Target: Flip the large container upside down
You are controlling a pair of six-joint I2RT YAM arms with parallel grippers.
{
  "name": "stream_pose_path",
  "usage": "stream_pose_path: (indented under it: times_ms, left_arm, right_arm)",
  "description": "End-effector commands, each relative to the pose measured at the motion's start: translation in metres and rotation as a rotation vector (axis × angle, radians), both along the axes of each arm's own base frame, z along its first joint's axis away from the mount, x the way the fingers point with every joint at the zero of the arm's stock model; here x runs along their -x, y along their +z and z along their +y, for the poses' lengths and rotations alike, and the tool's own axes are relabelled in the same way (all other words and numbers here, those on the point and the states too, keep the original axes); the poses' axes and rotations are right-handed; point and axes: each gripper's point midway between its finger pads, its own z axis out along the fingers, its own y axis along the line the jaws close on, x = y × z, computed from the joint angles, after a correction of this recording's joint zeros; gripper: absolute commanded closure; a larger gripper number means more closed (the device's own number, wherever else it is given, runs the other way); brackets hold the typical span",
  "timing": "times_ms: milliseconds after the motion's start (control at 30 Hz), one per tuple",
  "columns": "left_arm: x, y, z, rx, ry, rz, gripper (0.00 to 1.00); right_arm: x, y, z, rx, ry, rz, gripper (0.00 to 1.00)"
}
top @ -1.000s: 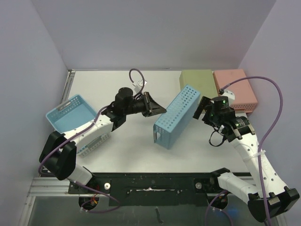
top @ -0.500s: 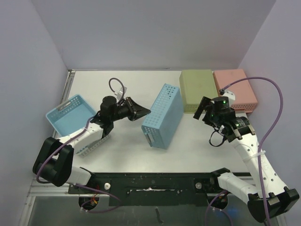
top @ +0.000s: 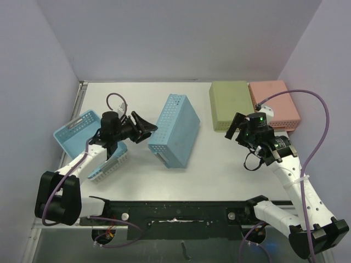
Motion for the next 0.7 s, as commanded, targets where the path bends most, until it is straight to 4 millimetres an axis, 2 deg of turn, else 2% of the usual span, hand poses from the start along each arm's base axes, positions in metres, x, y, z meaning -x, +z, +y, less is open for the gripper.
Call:
stream_pose_path:
  times_ms: [0,200,433,667]
  left_arm:
    - [-0.006,-0.016,0.022,-0.194,0.001,0.009,0.37]
    - [-0.014,-0.032,0.048,-0.387,0.035,0.037,0.3]
    - [-0.024,-0.023,0.077,-0.605,0.084,0.017,0.3]
    - [-0.022,-0.014,0.089,-0.812,0.057,-0.02,0.3]
  right_arm:
    - [-0.009,0.009,0.004,-0.032,-0.002,-0.05,0.02]
    - [-0.009,0.007,0.006,-0.038,0.002,-0.045,0.02]
    - [-0.011,0.003,0.008,-0.043,0.008,-0.036,0.02]
    - [-0.013,-0.001,0.012,-0.052,0.019,-0.029,0.02]
